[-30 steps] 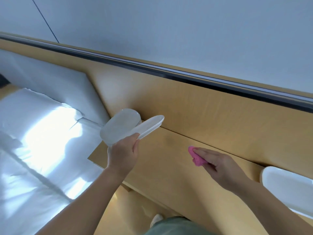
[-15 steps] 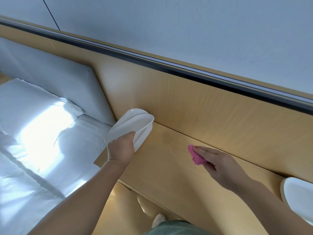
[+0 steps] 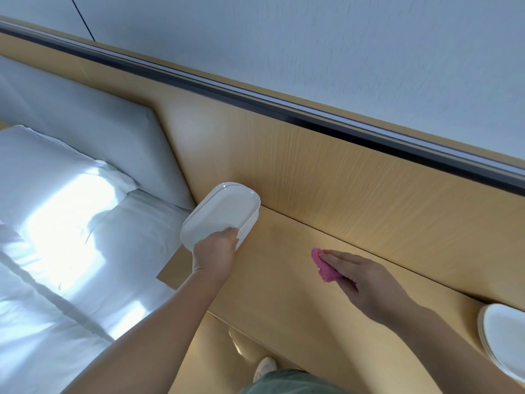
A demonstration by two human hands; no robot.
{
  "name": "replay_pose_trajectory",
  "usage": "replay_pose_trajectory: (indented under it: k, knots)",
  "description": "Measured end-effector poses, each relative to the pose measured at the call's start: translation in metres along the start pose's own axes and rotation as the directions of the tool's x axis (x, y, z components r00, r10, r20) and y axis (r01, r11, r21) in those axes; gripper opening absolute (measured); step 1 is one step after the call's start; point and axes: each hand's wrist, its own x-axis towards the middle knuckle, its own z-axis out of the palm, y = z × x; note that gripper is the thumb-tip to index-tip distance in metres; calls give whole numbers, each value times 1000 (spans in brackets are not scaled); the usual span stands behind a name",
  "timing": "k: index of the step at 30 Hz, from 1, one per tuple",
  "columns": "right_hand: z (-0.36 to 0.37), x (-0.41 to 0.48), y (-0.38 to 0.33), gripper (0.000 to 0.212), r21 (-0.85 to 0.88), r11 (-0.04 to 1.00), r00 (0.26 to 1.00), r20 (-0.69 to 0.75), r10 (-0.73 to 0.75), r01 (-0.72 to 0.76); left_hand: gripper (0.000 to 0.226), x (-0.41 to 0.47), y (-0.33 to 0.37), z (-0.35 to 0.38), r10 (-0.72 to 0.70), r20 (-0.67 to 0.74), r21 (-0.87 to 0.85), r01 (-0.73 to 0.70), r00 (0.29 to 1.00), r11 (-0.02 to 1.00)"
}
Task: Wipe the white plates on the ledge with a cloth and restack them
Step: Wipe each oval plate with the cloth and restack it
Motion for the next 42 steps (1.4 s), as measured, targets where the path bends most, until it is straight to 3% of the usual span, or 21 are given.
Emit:
replay_pose_trajectory:
  k: [3, 7, 11, 14, 18, 23, 28, 35, 38, 42]
  knots:
    - [0, -2, 1, 61, 1, 1000, 1000, 6, 5, -5, 25, 3, -3, 13, 42, 2, 21, -42, 999, 999]
    - [0, -6, 2, 59, 9, 1000, 1000, 8, 22, -22, 17, 6, -2, 19, -15, 100, 9, 14, 995, 1000]
    - [-1, -12, 4, 58, 7, 1000, 999, 9, 31, -31, 48, 4, 1, 19, -60, 247, 111, 33, 967, 993]
    - [-2, -14, 4, 58, 1, 999, 999, 15, 39, -39, 63, -2, 5, 21, -77, 351, 60, 60, 933, 996]
    - [-4, -23, 6, 56, 10, 997, 997, -8, 74, -74, 65, -5, 28, 18, 22, 294, -86, 4, 956, 996]
    - [-13, -65, 16, 53, 38, 979, 974, -104, 201, -198, 52, -8, 95, 14, 273, 266, -295, -192, 924, 936]
    - [-29, -138, 30, 49, 110, 923, 891, -242, 384, -368, 48, -22, 179, 31, 487, 344, -395, -346, 803, 851]
    - [-53, -232, 58, 42, 129, 861, 778, -378, 502, -492, 42, -47, 296, 51, 593, 412, -452, -410, 692, 792]
    - [-67, -266, 71, 37, 134, 841, 742, -412, 529, -525, 32, -56, 344, 57, 623, 399, -495, -414, 672, 764]
    - [-81, -308, 92, 43, 155, 833, 733, -408, 544, -532, 36, -65, 402, 70, 609, 432, -511, -376, 666, 773]
